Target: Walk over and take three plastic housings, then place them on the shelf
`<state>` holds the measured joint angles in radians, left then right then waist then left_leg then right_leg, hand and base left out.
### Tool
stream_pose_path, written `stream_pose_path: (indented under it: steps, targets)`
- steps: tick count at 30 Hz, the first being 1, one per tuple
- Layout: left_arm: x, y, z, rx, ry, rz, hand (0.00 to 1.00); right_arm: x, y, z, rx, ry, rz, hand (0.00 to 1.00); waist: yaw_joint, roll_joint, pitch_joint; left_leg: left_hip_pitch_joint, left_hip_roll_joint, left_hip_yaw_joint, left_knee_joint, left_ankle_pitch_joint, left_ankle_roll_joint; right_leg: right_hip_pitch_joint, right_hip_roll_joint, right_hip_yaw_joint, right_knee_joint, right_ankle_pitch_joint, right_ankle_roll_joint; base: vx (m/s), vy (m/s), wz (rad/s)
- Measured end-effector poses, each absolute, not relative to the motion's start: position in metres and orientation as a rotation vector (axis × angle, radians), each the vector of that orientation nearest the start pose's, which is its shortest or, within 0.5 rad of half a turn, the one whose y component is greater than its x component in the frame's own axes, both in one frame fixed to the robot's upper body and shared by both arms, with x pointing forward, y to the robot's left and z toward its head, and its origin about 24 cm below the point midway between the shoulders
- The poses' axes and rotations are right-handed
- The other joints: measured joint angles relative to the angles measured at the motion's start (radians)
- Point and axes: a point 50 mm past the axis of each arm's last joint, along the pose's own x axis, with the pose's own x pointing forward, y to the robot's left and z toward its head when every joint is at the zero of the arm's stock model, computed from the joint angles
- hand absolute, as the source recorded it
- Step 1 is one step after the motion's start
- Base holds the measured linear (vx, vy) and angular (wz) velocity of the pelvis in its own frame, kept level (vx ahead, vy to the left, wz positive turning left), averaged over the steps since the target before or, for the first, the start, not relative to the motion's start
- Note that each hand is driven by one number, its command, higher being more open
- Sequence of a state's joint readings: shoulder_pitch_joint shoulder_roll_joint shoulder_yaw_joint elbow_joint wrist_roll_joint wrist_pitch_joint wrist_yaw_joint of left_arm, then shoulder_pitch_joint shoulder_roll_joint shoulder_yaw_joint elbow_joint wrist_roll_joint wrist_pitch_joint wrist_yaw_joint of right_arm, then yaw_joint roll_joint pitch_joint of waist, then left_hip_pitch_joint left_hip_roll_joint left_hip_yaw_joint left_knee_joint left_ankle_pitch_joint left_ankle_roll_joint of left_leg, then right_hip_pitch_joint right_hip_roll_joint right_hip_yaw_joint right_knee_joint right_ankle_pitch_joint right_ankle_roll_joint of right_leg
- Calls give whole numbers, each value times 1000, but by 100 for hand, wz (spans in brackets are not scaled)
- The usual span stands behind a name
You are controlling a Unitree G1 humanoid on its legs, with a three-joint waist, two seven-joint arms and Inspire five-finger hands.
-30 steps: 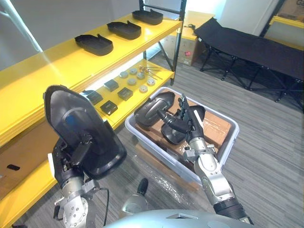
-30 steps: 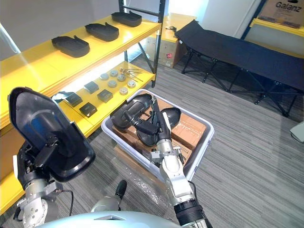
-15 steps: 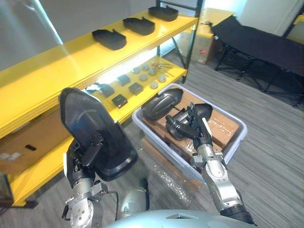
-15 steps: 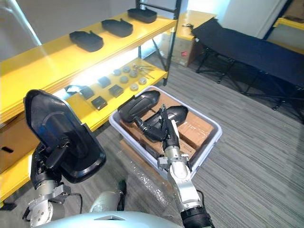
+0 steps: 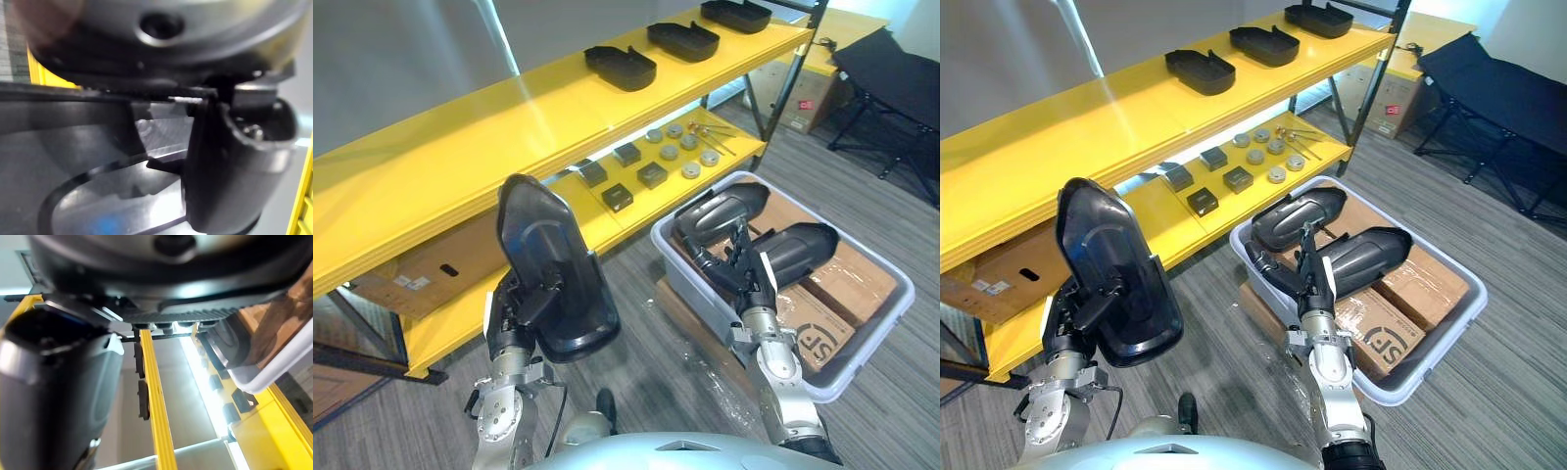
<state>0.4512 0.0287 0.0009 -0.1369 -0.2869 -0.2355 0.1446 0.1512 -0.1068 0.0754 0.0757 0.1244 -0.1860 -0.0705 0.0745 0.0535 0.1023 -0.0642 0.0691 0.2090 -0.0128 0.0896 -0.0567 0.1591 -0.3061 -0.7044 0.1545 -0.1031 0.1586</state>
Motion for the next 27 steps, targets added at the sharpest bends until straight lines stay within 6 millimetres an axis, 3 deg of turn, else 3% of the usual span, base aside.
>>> stream_pose_path:
  steps: [6, 11, 13, 16, 17, 21, 24, 27]
  targets:
    - [152, 187, 11, -266, 45, 380, 0, 219, -156, 11, 17, 7, 25, 100, -6, 4, -2, -50, -11, -114, -52, 70, -4, 8, 27, -96, 7, 1, 3, -28, -18, 59]
    - [156, 188, 15, -259, 18, 356, 0, 221, -144, 18, 3, -47, 65, 100, 7, -1, -1, -53, -57, -262, -69, 107, 9, 35, 5, -9, 110, -56, -46, 6, 6, 89]
    - [156, 191, 17, -255, 7, 366, 0, 228, -132, 24, 6, -76, 125, 100, 11, 1, 0, -69, -68, -272, -69, 115, 11, 27, 2, 23, 111, -88, -36, -22, -40, 34]
    - [157, 193, 20, -254, -19, 373, 0, 237, -120, 33, -11, -119, 212, 100, 21, 17, 9, -104, -71, -269, -69, 131, 14, -4, 9, 55, 109, -116, 9, -90, -40, 6]
    - [159, 188, 20, -263, -21, 358, 0, 238, -122, 32, -31, -115, 216, 100, 21, 33, 22, -106, -54, -233, -68, 132, 16, -4, 19, 54, 109, -116, 13, -143, -12, 11]
    - [158, 185, 22, -270, -45, 346, 0, 237, -130, 26, -38, -89, 190, 100, 12, 35, 30, -142, -35, -177, -29, 131, 16, -32, 18, 70, 118, -125, 15, -84, -3, -2]
    - [160, 188, 26, -266, -68, 359, 0, 238, -132, 27, -20, -94, 183, 100, 12, 14, 52, -168, -44, -142, 42, 92, 25, -57, -13, 109, 144, -127, 21, -7, 29, -29]
    - [162, 191, 31, -230, -96, 366, 0, 238, -133, 27, -11, -93, 181, 100, 8, -10, 70, -180, -68, -112, 170, 8, 36, -29, -61, 132, 168, -131, 33, 72, 59, -20]
